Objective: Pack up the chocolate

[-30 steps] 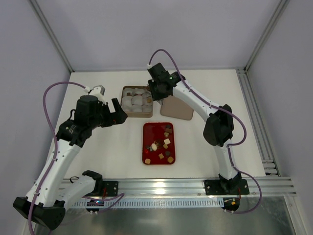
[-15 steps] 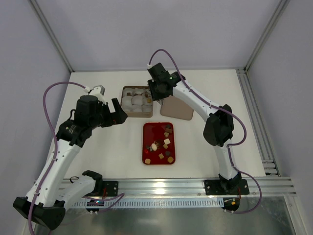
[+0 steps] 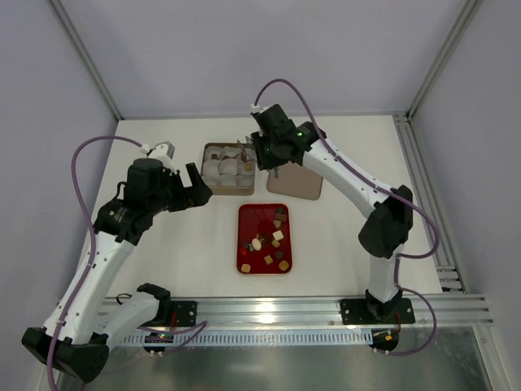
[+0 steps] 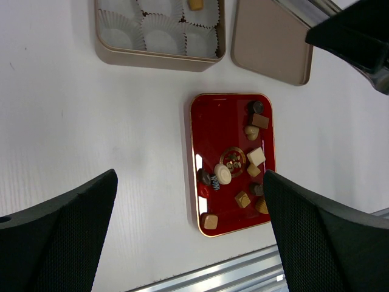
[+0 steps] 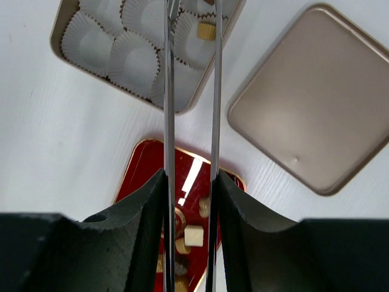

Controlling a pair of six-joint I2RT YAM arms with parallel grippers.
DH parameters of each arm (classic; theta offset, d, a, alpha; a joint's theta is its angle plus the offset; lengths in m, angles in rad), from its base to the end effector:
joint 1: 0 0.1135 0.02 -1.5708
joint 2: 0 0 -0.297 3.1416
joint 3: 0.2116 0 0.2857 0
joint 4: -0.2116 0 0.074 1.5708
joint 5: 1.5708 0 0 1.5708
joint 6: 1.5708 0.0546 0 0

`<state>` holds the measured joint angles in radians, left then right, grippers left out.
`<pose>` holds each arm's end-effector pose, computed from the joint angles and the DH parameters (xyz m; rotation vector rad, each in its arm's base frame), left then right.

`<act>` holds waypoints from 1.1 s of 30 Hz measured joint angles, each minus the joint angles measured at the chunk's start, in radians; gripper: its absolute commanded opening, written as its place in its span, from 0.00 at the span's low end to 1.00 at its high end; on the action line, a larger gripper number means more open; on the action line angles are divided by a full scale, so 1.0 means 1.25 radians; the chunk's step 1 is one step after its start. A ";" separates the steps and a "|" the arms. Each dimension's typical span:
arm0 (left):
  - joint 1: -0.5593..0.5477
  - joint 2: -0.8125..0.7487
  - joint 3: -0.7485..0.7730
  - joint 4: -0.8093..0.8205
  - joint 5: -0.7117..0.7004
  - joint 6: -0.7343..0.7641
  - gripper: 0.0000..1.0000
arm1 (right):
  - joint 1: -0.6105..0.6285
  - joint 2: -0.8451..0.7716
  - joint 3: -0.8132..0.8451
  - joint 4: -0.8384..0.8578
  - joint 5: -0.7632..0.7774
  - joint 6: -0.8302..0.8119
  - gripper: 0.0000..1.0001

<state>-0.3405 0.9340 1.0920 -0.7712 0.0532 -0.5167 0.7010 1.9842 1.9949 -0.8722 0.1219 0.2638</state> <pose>0.2016 -0.0745 0.3815 -0.1659 2.2291 -0.5363 0.3875 0.3184 0.3512 -0.4761 2.3978 0.2877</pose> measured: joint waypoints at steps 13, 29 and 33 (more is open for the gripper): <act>0.000 0.005 0.000 0.013 0.010 -0.006 1.00 | 0.027 -0.534 -0.494 0.013 0.002 0.067 0.40; 0.000 0.016 -0.011 0.027 0.023 -0.021 1.00 | 0.130 -0.651 -0.698 -0.096 -0.046 0.087 0.40; 0.000 0.016 -0.014 0.028 0.023 -0.021 1.00 | 0.147 -0.659 -0.710 -0.112 -0.052 0.099 0.42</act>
<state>-0.3405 0.9539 1.0748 -0.7364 0.0818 -0.5434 0.8848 1.1599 1.1072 -1.0119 0.0566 0.3878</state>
